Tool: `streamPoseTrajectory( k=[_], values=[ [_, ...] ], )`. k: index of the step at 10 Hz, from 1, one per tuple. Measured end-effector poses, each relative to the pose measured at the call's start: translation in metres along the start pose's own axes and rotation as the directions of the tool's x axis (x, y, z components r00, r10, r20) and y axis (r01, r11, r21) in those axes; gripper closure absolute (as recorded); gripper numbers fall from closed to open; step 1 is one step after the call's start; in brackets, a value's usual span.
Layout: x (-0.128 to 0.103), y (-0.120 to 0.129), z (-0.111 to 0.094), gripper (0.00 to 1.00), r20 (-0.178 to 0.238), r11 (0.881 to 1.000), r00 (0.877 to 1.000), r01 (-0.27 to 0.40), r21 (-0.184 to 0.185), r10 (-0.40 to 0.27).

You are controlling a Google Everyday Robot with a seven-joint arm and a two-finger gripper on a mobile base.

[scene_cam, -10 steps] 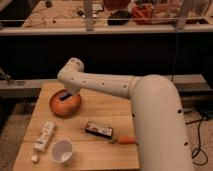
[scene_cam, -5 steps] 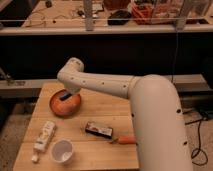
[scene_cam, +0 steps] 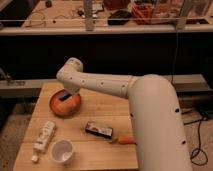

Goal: Place the white sponge in the ceramic bowl

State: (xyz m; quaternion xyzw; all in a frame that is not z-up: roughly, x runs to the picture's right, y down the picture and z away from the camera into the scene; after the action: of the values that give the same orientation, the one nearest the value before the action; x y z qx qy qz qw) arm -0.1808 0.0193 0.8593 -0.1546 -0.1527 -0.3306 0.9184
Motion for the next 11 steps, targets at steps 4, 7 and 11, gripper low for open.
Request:
streamPoseTrajectory(
  k=[4,7,11],
  values=[
    [0.0003,-0.0004,0.0003,0.49,0.000,1.000,1.000,0.010,-0.003,-0.010],
    [-0.0011,-0.0011,0.0014,0.48,0.002,1.000,1.000,0.019,-0.006,-0.019],
    [-0.0001,-0.0015,0.0008,0.56,0.002,1.000,1.000,0.027,-0.007,-0.027]
  ],
)
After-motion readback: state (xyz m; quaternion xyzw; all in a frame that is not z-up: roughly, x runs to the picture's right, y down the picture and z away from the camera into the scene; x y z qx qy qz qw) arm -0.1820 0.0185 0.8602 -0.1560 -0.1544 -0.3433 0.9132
